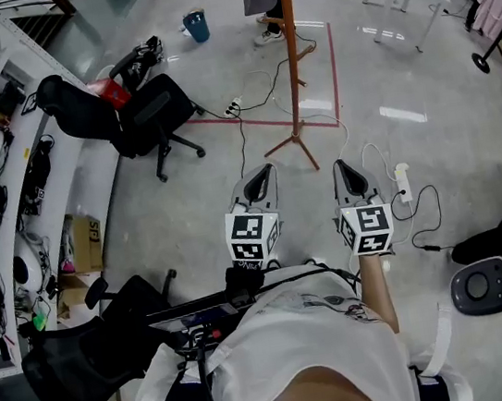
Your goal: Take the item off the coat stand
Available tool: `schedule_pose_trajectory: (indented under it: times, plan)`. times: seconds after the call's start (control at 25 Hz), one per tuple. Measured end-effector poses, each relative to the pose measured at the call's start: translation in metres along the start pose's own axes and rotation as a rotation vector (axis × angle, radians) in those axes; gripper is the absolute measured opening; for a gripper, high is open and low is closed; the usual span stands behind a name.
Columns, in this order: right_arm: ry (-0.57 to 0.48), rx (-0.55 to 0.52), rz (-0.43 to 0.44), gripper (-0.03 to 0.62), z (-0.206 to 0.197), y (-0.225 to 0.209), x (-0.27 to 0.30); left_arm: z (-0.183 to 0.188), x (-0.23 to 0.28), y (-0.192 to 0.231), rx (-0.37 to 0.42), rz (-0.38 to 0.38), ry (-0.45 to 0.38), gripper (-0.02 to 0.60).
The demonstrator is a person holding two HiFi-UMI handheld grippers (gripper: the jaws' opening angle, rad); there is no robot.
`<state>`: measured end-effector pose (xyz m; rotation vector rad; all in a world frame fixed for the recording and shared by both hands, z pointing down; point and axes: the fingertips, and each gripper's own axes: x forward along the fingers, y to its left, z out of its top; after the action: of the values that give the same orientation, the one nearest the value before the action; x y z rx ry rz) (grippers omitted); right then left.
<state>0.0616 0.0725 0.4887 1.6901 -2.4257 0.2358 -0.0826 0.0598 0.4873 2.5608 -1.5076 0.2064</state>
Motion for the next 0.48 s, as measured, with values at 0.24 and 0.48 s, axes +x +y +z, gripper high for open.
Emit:
schedule_pose_trajectory:
  times: [0.24,0.48]
  plan:
    - [0.005,-0.004,0.031,0.005,-0.006,-0.010,-0.007,-0.006,0.007,-0.017,0.003,0.006,0.015,0.005]
    - [0.020,-0.005,0.059,0.005,-0.012,-0.017,-0.017,-0.010,0.006,-0.029,-0.010,0.036,0.001,0.005]
